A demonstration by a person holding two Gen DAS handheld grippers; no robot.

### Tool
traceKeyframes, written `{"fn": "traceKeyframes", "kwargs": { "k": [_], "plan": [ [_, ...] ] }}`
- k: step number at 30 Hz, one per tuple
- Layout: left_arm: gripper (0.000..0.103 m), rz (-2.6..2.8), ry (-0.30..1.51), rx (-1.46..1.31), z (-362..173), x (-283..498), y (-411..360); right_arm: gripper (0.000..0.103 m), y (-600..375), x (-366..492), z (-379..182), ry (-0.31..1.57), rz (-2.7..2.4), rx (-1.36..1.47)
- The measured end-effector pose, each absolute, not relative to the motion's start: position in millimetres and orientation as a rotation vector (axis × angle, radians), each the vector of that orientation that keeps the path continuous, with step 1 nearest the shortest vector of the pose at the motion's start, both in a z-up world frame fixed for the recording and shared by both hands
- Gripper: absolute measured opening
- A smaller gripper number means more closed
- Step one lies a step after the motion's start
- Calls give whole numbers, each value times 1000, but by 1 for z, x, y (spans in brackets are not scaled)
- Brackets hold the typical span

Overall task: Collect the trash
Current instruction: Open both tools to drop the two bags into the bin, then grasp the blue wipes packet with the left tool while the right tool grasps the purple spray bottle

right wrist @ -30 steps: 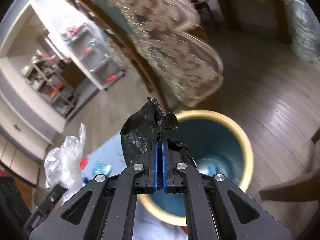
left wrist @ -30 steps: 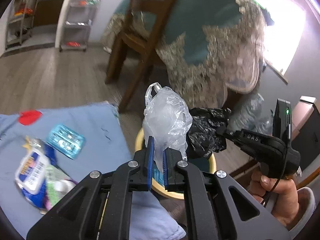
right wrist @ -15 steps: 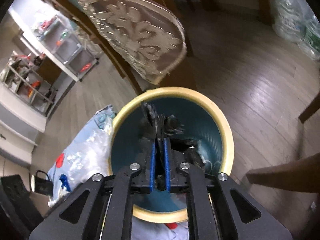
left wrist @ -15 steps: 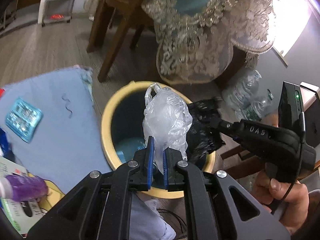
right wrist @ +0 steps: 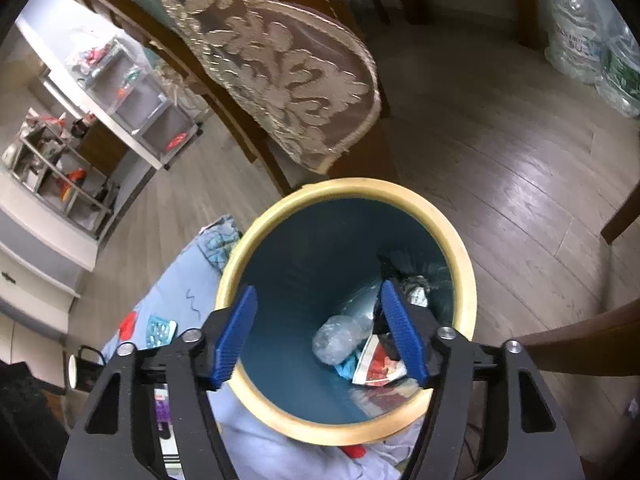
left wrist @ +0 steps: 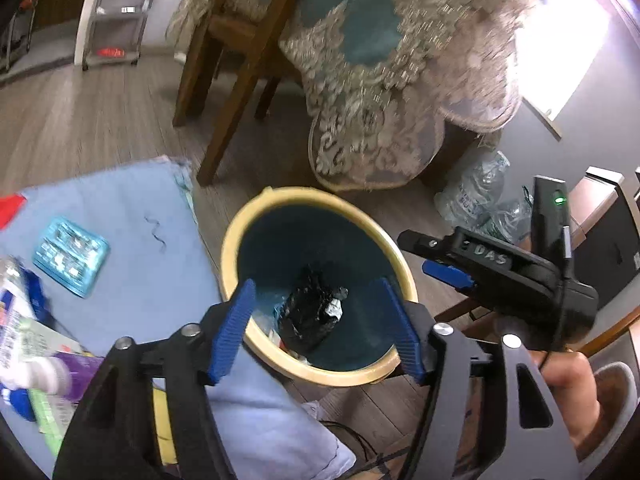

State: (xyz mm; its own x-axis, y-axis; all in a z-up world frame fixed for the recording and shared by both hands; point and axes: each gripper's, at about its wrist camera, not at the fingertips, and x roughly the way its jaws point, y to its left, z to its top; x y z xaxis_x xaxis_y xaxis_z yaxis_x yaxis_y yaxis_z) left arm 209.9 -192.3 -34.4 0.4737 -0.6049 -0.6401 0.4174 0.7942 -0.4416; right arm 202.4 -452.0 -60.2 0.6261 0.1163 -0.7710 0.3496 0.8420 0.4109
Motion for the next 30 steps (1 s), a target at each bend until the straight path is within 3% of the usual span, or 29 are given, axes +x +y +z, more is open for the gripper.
{"fn": "traceKeyframes", "kwargs": {
  "k": [7, 19, 30],
  "plan": [
    [81, -541, 772, -185, 3, 192, -150, 78, -427, 202, -43, 866, -93, 505],
    [82, -273, 803, -250, -4, 180, -38, 80, -374, 203, -29, 846, 27, 360],
    [81, -175, 894, -333, -37, 185, 1, 80, -323, 207, -40, 882, 173, 241]
  ]
}}
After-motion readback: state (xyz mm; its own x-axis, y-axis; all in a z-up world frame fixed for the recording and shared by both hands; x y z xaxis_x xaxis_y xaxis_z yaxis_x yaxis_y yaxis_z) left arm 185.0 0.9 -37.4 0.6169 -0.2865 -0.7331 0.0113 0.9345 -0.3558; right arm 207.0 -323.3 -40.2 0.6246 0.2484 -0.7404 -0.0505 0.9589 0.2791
